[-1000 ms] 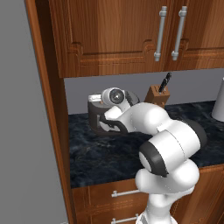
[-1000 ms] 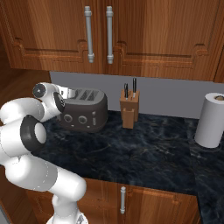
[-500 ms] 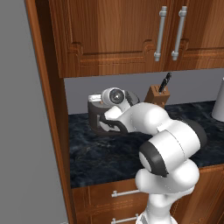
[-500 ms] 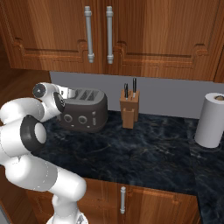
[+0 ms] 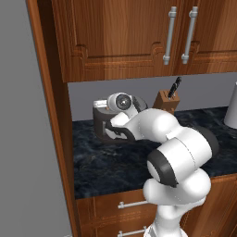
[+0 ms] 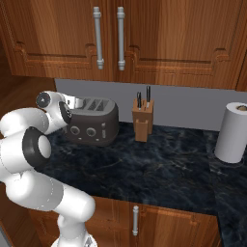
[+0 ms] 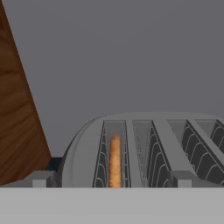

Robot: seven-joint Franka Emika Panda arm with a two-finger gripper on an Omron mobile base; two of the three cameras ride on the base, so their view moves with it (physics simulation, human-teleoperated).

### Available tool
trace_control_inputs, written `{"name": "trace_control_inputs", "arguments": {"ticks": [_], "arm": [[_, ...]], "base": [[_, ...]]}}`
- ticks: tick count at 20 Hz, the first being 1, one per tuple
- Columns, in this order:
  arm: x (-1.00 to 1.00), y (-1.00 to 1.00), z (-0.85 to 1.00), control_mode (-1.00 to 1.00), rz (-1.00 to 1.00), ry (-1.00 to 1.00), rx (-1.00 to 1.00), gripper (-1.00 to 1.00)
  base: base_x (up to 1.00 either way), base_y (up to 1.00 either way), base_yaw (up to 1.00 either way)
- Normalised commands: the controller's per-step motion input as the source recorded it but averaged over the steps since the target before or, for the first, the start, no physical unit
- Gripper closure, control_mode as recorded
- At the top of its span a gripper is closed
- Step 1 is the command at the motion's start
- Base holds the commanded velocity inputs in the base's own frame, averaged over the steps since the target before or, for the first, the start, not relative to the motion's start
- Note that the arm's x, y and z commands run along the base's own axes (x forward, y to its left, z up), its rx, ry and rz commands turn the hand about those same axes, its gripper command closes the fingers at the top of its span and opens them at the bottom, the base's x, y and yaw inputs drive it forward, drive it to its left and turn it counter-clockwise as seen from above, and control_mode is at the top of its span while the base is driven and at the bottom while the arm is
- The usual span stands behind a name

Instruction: Start the toaster. Once the lever pops up, take the bread to the plate on the dining counter.

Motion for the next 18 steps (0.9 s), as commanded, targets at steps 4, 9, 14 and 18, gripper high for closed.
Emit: {"name": "trace_control_inputs", "arguments": {"ticks": [4, 9, 14, 18], "arm": [[0.00, 0.00, 0.00, -1.00, 0.00, 0.00, 0.00, -1.00], [0.00, 0.00, 0.00, -1.00, 0.00, 0.00, 0.00, -1.00], [0.00, 0.00, 0.00, -1.00, 0.00, 0.00, 0.00, -1.00], [0.00, 0.00, 0.00, -1.00, 0.00, 0.00, 0.00, -1.00]], "base": [[0.00, 0.00, 0.00], [0.00, 0.00, 0.00], [0.00, 0.00, 0.00], [0.00, 0.00, 0.00]]}}
